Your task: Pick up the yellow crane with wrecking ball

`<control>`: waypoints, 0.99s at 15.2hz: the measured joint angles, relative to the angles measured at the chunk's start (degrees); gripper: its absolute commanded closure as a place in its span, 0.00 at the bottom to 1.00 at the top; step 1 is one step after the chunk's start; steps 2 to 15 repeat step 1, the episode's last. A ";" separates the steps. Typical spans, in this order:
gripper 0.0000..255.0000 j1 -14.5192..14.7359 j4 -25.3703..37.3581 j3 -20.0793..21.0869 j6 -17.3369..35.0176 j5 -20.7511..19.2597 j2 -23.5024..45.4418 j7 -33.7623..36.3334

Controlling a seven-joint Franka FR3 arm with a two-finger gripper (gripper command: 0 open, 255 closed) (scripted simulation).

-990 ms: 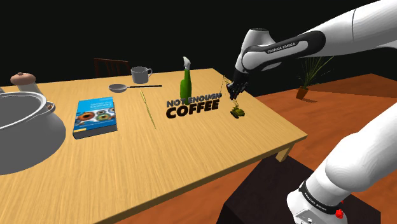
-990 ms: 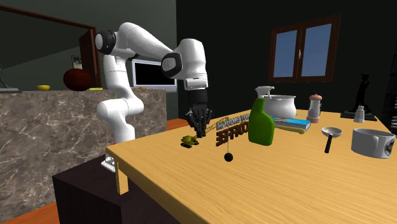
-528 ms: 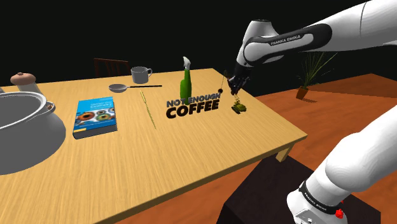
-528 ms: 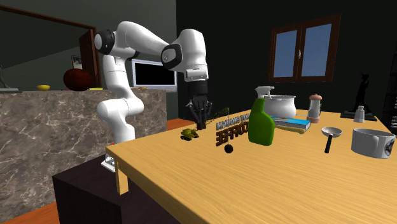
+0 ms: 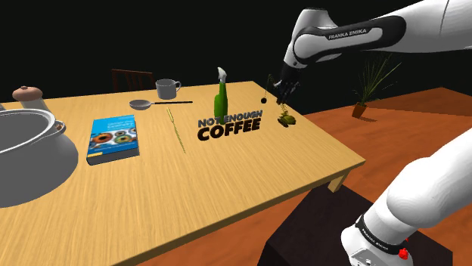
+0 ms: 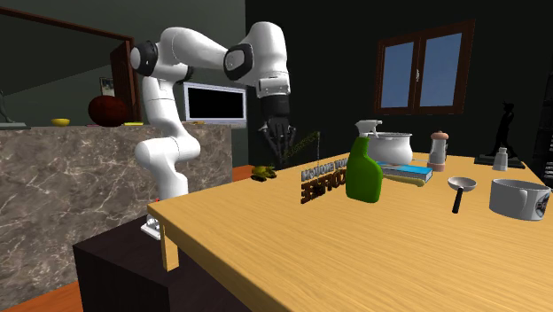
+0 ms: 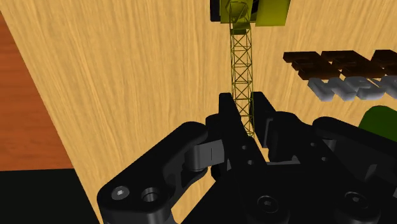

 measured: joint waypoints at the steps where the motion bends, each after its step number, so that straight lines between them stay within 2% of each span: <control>1: 1.00 -0.01 0.45 -0.01 -0.53 0.01 -0.08 -0.03; 15: 1.00 -0.01 0.45 -0.01 -0.53 0.01 -0.08 -0.03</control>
